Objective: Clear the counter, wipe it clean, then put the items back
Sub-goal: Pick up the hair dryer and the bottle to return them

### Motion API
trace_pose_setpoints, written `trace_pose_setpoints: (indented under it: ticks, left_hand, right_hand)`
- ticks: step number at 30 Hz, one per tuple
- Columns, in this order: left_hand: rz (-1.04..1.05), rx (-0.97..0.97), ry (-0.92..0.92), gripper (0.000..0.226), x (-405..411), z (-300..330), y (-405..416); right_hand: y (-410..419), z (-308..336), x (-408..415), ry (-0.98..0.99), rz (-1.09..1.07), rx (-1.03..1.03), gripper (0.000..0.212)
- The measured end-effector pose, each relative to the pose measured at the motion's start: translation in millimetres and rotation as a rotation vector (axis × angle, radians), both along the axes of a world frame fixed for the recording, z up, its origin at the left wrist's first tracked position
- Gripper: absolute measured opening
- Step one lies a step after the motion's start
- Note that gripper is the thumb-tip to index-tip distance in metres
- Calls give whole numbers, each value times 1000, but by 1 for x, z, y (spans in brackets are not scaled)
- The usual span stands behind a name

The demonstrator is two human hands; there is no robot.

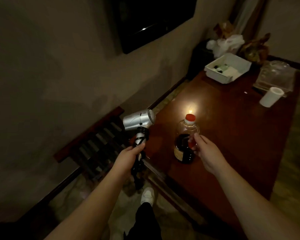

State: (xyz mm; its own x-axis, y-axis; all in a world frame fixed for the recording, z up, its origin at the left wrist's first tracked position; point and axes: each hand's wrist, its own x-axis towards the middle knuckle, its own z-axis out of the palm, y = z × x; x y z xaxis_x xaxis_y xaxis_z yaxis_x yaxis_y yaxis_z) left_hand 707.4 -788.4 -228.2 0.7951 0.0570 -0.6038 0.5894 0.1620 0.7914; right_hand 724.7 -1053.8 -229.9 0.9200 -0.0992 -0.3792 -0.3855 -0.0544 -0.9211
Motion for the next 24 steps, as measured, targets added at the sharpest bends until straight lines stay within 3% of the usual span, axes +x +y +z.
trace_pose_setpoints:
  ticks: [5,8,11,15,24]
  left_hand:
    - [131,66,-25,31,-81,29,32]
    - [252,129,-36,44,-126,45,55]
    - [338,171,-75,25,-170,60,80]
    - [482,226,-97,16,-230,75,113]
    - [765,321,-43,25,-374,93,192]
  right_hand:
    - [50,26,-38,31,217,41,31]
    - [87,43,-60,49,334,46,30]
    - [125,58,-80,40,442,80,29]
    - [180,73,-106,33,582,135,27]
    - [313,95,-188,43,860,233,26]
